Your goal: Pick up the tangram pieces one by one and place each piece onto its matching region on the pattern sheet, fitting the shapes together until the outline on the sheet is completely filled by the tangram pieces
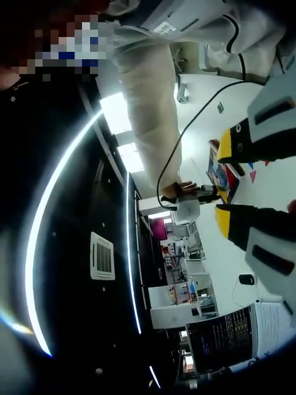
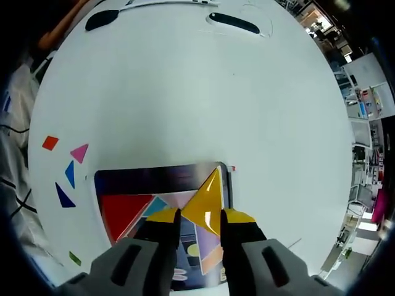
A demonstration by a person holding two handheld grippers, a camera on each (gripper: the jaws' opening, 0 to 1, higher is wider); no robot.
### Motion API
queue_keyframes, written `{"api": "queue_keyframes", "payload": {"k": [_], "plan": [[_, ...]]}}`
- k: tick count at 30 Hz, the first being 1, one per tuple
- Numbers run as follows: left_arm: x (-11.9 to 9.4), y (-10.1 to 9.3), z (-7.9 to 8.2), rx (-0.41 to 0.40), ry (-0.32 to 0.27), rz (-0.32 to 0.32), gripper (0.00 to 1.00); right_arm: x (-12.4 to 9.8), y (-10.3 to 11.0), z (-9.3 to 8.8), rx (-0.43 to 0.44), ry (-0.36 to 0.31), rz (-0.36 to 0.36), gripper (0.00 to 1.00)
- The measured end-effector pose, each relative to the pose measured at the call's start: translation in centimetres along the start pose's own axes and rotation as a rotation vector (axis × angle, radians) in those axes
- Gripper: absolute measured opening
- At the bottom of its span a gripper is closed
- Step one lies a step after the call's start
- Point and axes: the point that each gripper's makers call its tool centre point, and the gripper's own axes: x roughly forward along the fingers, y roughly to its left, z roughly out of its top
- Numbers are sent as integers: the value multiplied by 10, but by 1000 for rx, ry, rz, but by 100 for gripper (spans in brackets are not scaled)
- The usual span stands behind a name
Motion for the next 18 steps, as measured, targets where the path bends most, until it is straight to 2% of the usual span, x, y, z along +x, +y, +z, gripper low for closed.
{"api": "queue_keyframes", "payload": {"k": [3, 6, 9, 11, 15, 18], "plan": [[0, 0, 0, 1, 1, -1, 28, -1, 2, -2, 8, -9, -4, 28], [1, 0, 0, 1, 2, -2, 28, -6, -2, -3, -1, -22, -40, 33], [2, 1, -1, -2, 5, -1, 28, -21, -7, -5, 14, -42, -73, 32], [2, 1, -2, -2, 8, -1, 28, -36, -6, -4, -17, -67, -95, 32], [2, 1, -1, -5, 5, 3, 28, -65, 4, -15, -44, -66, -130, 32], [2, -1, -1, -3, 7, 0, 28, -75, 26, -29, -80, -41, -131, 32]]}}
